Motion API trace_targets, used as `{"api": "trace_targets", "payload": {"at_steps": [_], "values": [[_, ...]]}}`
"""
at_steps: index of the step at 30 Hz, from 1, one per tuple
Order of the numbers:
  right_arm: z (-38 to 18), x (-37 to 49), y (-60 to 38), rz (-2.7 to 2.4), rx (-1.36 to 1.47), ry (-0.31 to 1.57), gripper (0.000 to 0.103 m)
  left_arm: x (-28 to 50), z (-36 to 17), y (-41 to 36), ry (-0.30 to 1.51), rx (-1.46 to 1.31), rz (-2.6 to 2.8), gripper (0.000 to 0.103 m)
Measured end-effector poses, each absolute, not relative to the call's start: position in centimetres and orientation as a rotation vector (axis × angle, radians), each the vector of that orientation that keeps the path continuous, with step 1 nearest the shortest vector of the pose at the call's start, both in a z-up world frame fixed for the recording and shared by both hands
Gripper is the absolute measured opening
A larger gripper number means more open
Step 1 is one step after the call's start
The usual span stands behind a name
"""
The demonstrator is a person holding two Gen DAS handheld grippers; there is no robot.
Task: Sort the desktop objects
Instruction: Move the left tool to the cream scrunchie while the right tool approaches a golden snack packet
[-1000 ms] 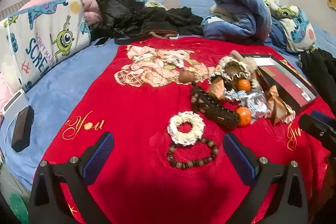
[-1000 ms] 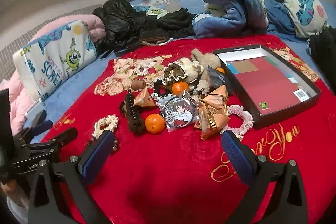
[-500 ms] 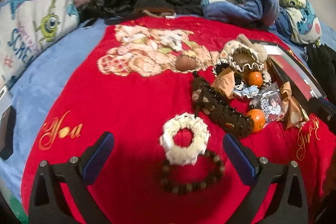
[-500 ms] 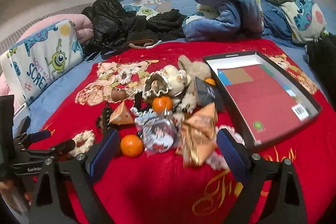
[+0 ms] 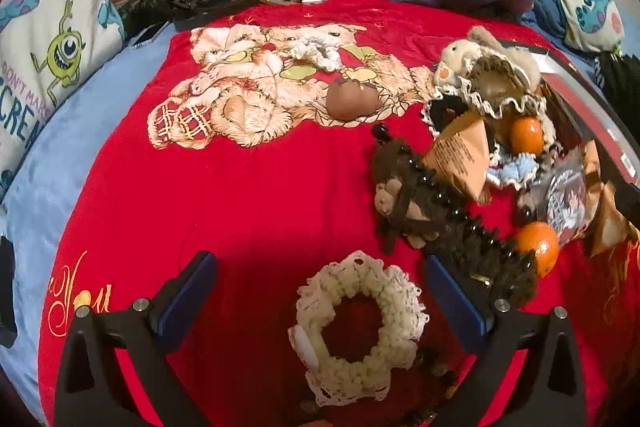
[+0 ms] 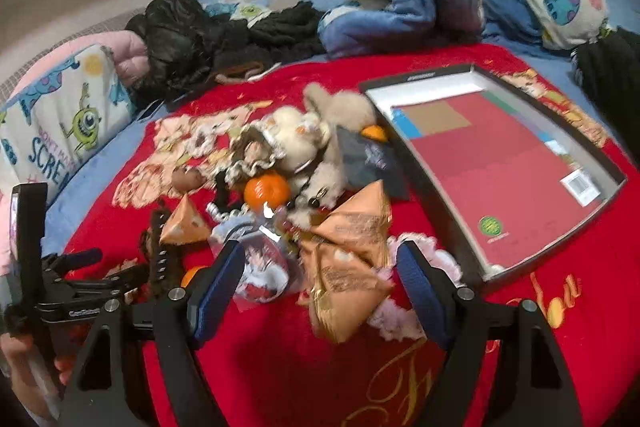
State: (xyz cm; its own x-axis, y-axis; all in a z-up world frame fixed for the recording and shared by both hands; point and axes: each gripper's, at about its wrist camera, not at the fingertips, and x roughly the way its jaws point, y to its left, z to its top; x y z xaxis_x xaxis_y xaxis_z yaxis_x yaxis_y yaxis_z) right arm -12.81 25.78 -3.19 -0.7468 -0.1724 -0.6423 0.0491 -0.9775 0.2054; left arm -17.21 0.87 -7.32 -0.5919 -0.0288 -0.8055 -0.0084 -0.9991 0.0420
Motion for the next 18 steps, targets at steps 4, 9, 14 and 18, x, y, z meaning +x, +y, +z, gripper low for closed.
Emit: {"api": "trace_targets", "payload": {"at_steps": [4,9,14,18], "values": [[-3.6,-12.8,25.5,-2.800,1.093,-0.265,0.077,-16.6,-8.4,0.8,-0.093,1.446,-2.768,0.103],[-3.9,-12.6,25.1,-2.810,1.107,-0.205,0.070,-16.3,-8.7,0.3,-0.057,1.426,-2.801,0.103],[-4.5,-12.3,25.7,-2.826,1.144,-0.210,0.067,-16.5,-8.8,0.2,-0.034,1.443,-2.799,0.103],[-5.2,-12.4,26.2,-2.796,1.206,-0.259,0.063,-16.7,-8.9,0.6,-0.081,1.436,-2.799,0.103]]}}
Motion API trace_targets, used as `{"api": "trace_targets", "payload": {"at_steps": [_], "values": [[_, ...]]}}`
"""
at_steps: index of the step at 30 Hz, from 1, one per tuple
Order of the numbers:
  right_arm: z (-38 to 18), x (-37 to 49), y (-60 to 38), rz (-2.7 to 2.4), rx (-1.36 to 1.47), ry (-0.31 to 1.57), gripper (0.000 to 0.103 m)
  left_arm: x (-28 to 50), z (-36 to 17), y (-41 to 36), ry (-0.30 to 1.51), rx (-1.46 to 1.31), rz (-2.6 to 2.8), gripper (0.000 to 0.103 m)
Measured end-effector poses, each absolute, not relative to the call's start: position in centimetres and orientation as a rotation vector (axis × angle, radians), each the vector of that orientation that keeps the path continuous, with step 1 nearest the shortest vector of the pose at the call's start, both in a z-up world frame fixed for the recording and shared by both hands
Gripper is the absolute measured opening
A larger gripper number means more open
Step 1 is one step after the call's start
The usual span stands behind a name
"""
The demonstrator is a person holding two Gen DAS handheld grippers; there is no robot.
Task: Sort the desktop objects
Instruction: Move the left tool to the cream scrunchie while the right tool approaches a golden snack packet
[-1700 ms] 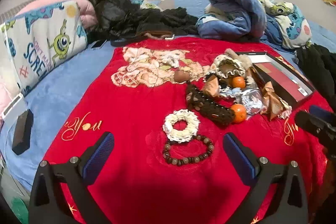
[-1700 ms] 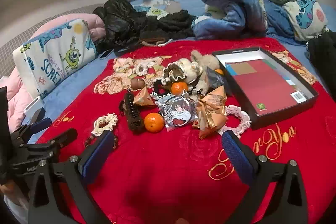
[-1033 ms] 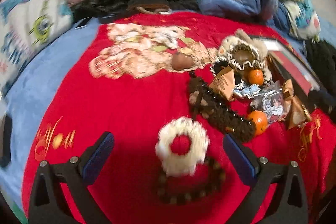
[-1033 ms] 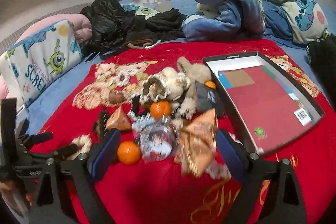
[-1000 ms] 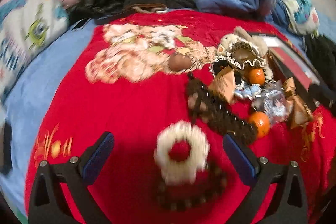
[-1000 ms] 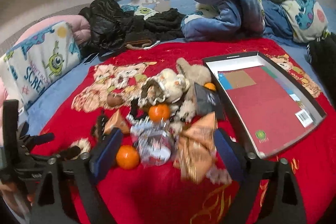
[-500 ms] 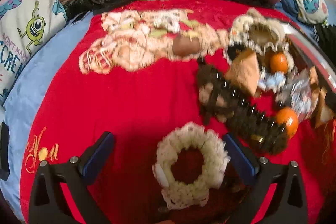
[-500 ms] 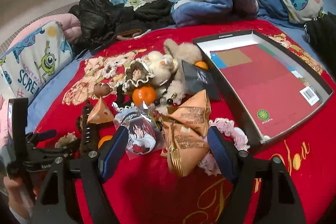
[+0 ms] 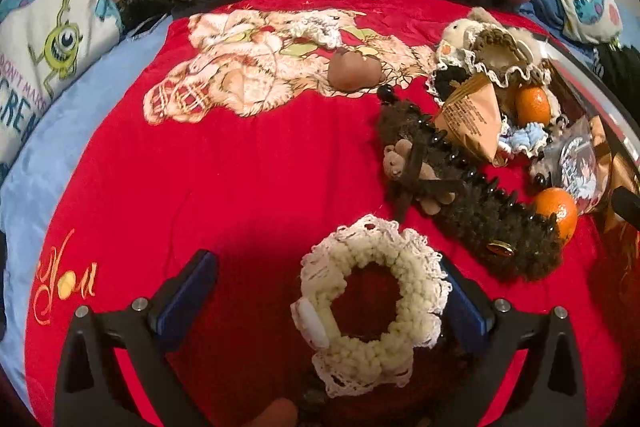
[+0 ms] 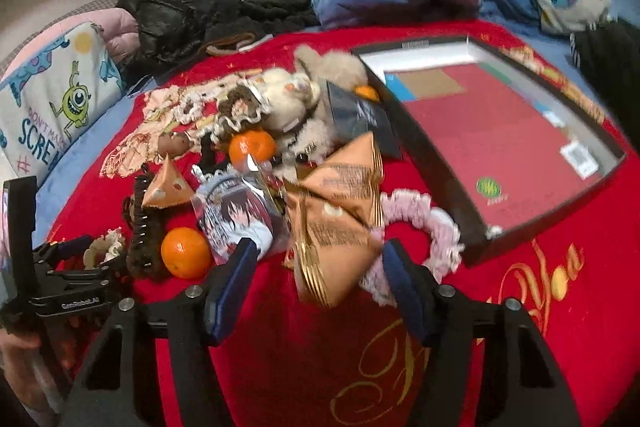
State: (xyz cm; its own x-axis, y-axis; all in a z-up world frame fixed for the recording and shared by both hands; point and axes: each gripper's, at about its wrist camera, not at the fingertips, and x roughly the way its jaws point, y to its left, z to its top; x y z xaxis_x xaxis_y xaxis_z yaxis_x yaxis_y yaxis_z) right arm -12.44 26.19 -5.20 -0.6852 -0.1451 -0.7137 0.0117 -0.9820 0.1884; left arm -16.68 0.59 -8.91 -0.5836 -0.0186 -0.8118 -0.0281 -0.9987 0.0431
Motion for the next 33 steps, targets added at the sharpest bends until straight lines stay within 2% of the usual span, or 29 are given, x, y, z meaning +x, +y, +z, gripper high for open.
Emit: {"api": "trace_targets", "payload": {"at_steps": [5,12,20,22,27,29,31,33], "values": [[-5.5,-12.1,26.3,-2.801,1.210,-0.250,0.063,-16.6,-8.9,0.4,0.055,-1.419,2.792,0.103],[-5.9,-12.0,27.1,-2.814,1.226,-0.261,0.057,-16.3,-8.9,0.4,0.053,-1.416,2.800,0.103],[-5.9,-11.8,27.1,-2.813,1.206,-0.272,0.058,-15.8,-8.6,0.0,0.008,-1.396,2.812,0.103],[-5.9,-12.0,27.0,-2.808,1.204,-0.286,0.060,-15.7,-8.5,-0.2,-0.012,-1.388,2.818,0.098],[-5.9,-12.2,26.6,-2.809,1.199,-0.289,0.053,-15.3,-8.0,-1.0,-0.085,-1.346,2.818,0.079],[-6.0,-12.3,26.5,-2.795,1.208,-0.301,0.053,-15.1,-7.9,-1.1,-0.082,-1.336,2.823,0.068],[-6.0,-12.3,26.3,-2.805,1.212,-0.286,0.053,-15.0,-7.7,-1.0,-0.079,-1.320,2.822,0.049],[-6.0,-12.3,26.2,-2.813,1.216,-0.278,0.050,-14.9,-7.6,-1.1,-0.077,-1.316,2.812,0.046]]}}
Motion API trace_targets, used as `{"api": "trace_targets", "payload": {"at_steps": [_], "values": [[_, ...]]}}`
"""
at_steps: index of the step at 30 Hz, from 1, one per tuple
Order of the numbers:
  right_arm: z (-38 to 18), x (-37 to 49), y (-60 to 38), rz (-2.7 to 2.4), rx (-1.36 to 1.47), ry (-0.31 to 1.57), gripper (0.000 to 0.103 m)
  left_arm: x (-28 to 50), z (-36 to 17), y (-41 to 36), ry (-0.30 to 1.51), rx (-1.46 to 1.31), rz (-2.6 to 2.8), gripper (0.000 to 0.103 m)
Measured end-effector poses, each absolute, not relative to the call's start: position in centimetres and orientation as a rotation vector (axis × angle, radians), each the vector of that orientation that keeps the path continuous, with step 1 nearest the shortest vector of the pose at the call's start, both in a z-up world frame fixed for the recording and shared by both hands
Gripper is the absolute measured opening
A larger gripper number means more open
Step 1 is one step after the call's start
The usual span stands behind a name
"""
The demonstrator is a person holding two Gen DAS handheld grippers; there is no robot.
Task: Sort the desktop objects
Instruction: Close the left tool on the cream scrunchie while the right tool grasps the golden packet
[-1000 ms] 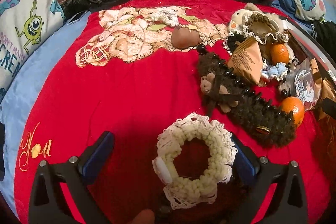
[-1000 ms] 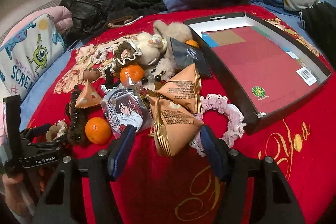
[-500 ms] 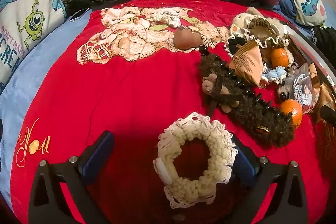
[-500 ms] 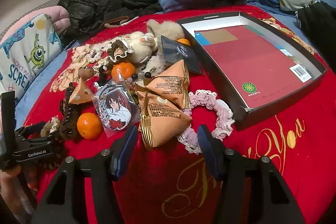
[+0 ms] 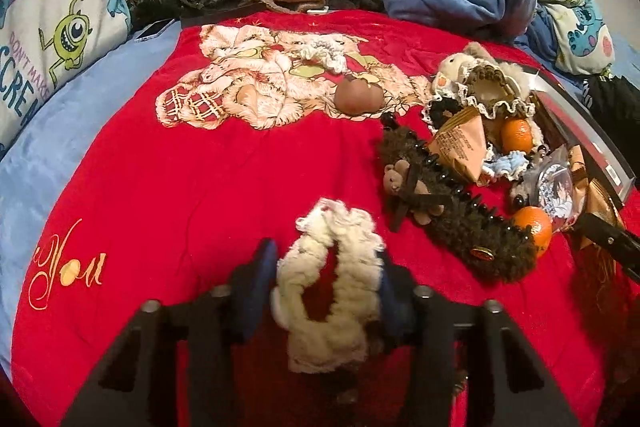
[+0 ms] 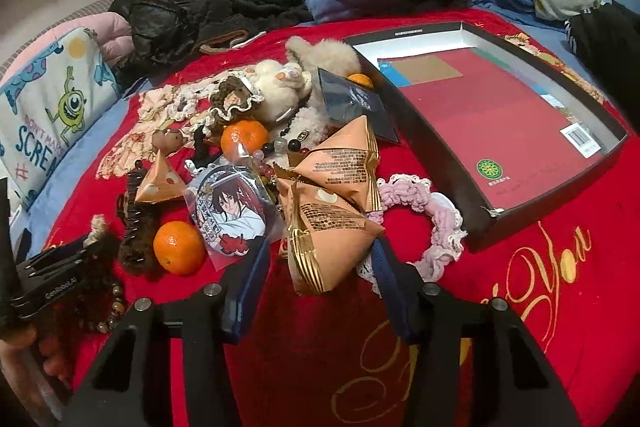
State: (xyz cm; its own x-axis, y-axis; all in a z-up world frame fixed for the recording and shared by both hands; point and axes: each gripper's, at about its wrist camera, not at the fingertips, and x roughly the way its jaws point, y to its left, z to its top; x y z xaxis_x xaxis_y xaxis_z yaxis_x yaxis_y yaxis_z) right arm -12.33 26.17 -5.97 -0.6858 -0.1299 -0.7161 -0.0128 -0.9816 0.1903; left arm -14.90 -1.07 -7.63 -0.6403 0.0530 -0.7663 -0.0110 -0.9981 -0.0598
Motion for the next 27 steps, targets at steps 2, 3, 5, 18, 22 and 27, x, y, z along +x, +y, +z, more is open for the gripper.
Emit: {"api": "trace_targets", "payload": {"at_steps": [2,3,5,18,22,27], "values": [[-6.0,-12.3,26.2,-2.823,1.219,-0.276,0.044,-14.8,-7.6,-1.1,-0.073,-1.307,2.813,0.039],[-5.9,-12.3,26.3,-2.831,1.220,-0.281,0.041,-14.6,-7.5,-1.1,-0.073,-1.301,2.815,0.035],[-5.9,-12.3,26.5,-2.820,1.220,-0.292,0.039,-14.5,-7.3,-1.3,-0.077,-1.283,2.813,0.029],[-5.0,-11.4,25.9,-2.828,1.163,-0.235,0.029,-13.4,-6.0,-1.0,-0.048,-1.195,2.806,0.019],[-4.7,-11.3,26.1,-2.841,1.158,-0.244,0.029,-13.1,-5.4,-1.2,-0.078,-1.172,2.797,0.019],[-4.5,-11.1,26.3,-2.848,1.156,-0.265,0.029,-12.7,-4.6,-0.8,-0.072,-1.136,2.795,0.018]]}}
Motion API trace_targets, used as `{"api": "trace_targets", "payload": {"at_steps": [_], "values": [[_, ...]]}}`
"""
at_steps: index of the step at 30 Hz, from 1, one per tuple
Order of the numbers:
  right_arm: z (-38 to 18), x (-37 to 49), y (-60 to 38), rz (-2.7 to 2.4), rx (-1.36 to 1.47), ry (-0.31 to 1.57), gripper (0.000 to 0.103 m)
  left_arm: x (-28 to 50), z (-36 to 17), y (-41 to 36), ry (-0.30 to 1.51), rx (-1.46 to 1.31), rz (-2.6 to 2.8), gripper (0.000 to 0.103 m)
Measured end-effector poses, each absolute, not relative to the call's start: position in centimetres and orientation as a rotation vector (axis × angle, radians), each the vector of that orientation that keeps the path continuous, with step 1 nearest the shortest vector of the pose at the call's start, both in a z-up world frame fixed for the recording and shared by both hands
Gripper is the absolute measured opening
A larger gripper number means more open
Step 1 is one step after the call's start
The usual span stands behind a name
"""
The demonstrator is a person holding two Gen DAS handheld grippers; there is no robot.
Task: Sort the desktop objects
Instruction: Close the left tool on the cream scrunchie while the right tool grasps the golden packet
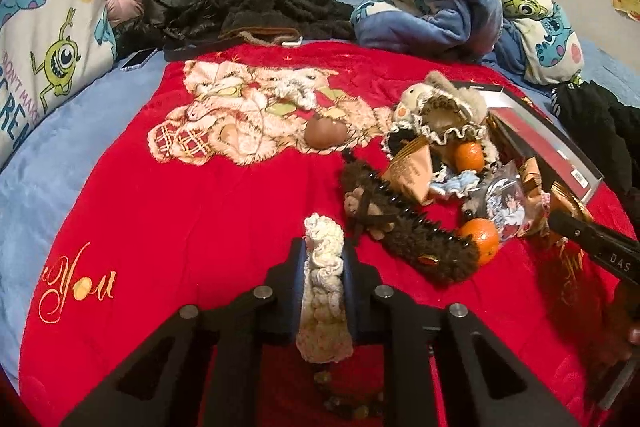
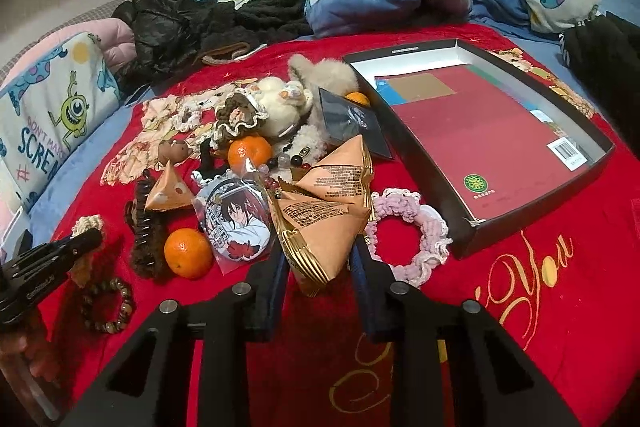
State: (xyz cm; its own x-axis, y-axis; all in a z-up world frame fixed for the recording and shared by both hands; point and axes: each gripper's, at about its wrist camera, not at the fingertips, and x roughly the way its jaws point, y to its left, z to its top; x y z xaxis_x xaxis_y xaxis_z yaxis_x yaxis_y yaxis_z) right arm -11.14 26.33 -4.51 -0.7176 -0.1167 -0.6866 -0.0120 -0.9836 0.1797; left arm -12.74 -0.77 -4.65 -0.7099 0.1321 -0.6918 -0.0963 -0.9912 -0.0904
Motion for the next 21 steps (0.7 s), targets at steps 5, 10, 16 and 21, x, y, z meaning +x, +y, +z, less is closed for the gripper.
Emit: {"api": "trace_targets", "payload": {"at_steps": [5,10,16,21], "values": [[-4.0,-10.9,26.5,-2.855,1.135,-0.271,0.029,-12.6,-4.1,-0.4,-0.087,-1.120,2.786,0.018],[-3.5,-10.8,26.6,-2.868,1.112,-0.274,0.029,-12.4,-3.0,1.0,-0.087,-1.077,2.765,0.018],[-3.0,-10.3,27.6,-2.887,1.092,-0.290,0.029,-11.9,-1.5,4.1,-0.084,-1.003,2.716,0.018],[-2.1,-9.3,29.1,-2.911,1.056,-0.310,0.029,-11.2,-0.6,7.0,-0.071,-0.945,2.662,0.018]]}}
